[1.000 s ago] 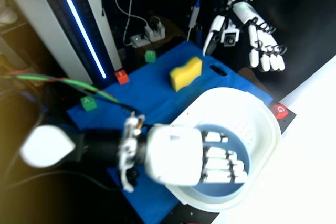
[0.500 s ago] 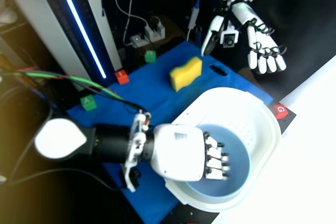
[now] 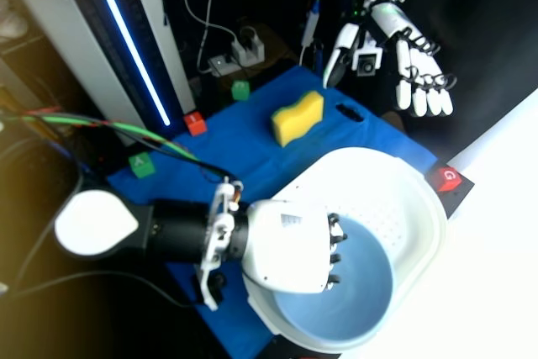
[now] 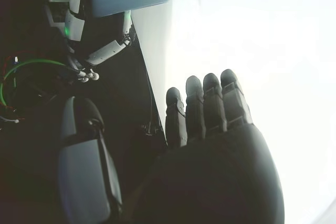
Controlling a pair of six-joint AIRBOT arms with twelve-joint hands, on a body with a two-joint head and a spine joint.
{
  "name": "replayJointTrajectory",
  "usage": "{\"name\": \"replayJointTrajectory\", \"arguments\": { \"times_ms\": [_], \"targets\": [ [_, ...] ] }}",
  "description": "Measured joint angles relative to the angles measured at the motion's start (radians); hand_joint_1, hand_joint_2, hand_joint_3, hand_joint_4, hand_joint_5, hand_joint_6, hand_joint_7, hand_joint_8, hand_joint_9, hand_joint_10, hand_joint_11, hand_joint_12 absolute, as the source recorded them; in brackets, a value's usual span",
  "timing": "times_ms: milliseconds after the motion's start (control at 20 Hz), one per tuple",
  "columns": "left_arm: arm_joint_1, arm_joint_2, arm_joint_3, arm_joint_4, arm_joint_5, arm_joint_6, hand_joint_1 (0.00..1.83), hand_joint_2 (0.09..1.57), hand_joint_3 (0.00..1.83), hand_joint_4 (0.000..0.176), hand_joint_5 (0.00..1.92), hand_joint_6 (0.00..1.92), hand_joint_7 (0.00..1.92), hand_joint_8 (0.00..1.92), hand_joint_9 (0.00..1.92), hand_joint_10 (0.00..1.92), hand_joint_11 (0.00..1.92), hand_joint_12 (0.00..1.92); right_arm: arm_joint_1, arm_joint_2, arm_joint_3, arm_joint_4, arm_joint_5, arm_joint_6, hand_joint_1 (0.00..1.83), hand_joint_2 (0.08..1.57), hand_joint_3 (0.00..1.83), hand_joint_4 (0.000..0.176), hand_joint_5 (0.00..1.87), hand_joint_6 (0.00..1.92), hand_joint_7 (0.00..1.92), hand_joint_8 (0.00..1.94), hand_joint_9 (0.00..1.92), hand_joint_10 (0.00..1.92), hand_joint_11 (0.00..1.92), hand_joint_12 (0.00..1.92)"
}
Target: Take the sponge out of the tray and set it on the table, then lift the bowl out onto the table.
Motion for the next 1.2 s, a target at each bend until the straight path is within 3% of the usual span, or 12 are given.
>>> {"name": "replayJointTrajectory", "arguments": {
  "times_ms": [50,100,150,200,250,300,350,500,600,650,700,1200],
  "targets": [
    [0.0,0.0,0.0,0.002,-0.001,0.0,0.72,0.94,0.0,0.091,0.38,0.01,0.33,0.0,0.21,0.0,0.1,0.09,0.002,0.0,0.004,0.008,0.004,0.001,0.86,1.23,0.0,0.0,1.27,0.14,1.32,0.99,1.35,1.31,1.22,1.72],
    [0.0,0.0,0.0,0.002,-0.002,0.0,0.7,0.94,0.0,0.087,0.38,0.01,0.33,0.0,0.21,0.0,0.11,0.1,0.004,0.0,0.007,0.009,0.006,0.0,0.94,1.19,0.0,0.0,1.32,0.21,1.22,1.39,1.26,1.71,1.26,1.88],
    [0.0,0.0,0.0,0.0,-0.001,0.0,0.7,0.93,0.0,0.075,0.38,0.0,0.33,0.0,0.22,0.0,0.08,0.25,0.005,0.0,0.009,0.007,0.007,0.0,1.07,1.13,0.0,0.0,1.08,1.16,1.14,1.83,1.28,1.88,1.33,1.91],
    [0.0,0.0,0.0,0.001,-0.003,0.0,0.7,0.93,0.0,0.072,0.38,0.0,0.32,0.0,0.21,0.0,0.01,0.39,0.005,0.0,0.011,0.008,0.007,0.002,1.19,1.1,0.0,0.0,0.94,1.77,1.12,1.92,1.26,1.91,1.34,1.92],
    [0.0,0.0,0.0,0.002,-0.006,-0.001,0.69,0.93,0.0,0.065,0.38,0.0,0.33,0.01,0.22,0.0,0.0,0.47,0.005,0.0,0.011,0.001,0.004,0.0,1.53,1.08,0.0,0.005,0.91,1.89,1.05,1.94,1.19,1.92,1.34,1.92],
    [0.0,0.0,0.0,0.0,-0.006,-0.003,0.7,0.93,0.0,0.073,0.38,0.0,0.34,0.0,0.21,0.0,0.0,0.44,0.005,0.0,0.011,0.001,0.005,0.001,1.66,1.08,0.0,0.142,0.92,1.91,1.07,1.94,1.22,1.92,1.38,1.92],
    [0.0,0.0,0.0,0.0,-0.006,-0.004,0.69,0.93,0.0,0.072,0.38,0.0,0.34,0.0,0.22,0.0,0.0,0.37,0.005,0.0,0.011,0.003,0.006,0.001,1.76,1.06,0.0,0.169,1.0,1.92,1.16,1.94,1.33,1.92,1.47,1.92],
    [0.0,0.0,0.0,0.0,-0.007,-0.007,0.71,0.92,0.0,0.073,0.38,0.0,0.35,0.0,0.22,0.0,0.0,0.36,0.004,-0.002,0.013,-0.001,-0.008,0.002,1.67,1.1,0.01,0.176,1.09,1.92,1.36,1.94,1.52,1.92,1.6,1.92],
    [0.0,0.0,0.0,0.002,-0.008,-0.008,0.72,0.92,0.0,0.059,0.38,0.0,0.35,0.0,0.25,0.0,0.0,0.56,0.005,-0.002,0.014,0.024,0.0,0.003,1.62,1.13,0.02,0.167,1.17,1.92,1.46,1.94,1.58,1.92,1.66,1.92],
    [0.0,0.0,0.0,0.002,-0.008,-0.011,0.72,0.93,0.0,0.062,0.38,0.0,0.35,0.0,0.24,0.0,0.0,0.5,0.005,-0.002,0.014,0.032,0.011,0.002,1.61,1.14,0.01,0.055,1.23,1.92,1.49,1.94,1.61,1.92,1.67,1.92],
    [0.0,0.0,0.0,0.001,-0.008,-0.012,0.7,0.93,0.0,0.064,0.38,0.0,0.35,0.0,0.24,0.0,0.0,0.47,0.005,-0.002,0.014,0.045,0.027,0.002,1.65,1.11,0.0,0.0,1.27,1.92,1.48,1.94,1.61,1.92,1.66,1.92],
    [0.008,-0.002,0.0,-0.004,-0.017,-0.027,0.7,0.95,0.0,0.054,0.37,0.0,0.34,0.0,0.24,0.0,0.0,0.54,0.005,0.057,-0.047,0.174,0.201,0.002,1.58,1.13,0.0,0.0,1.23,1.92,1.4,1.94,1.54,1.92,1.57,1.92]
  ]
}}
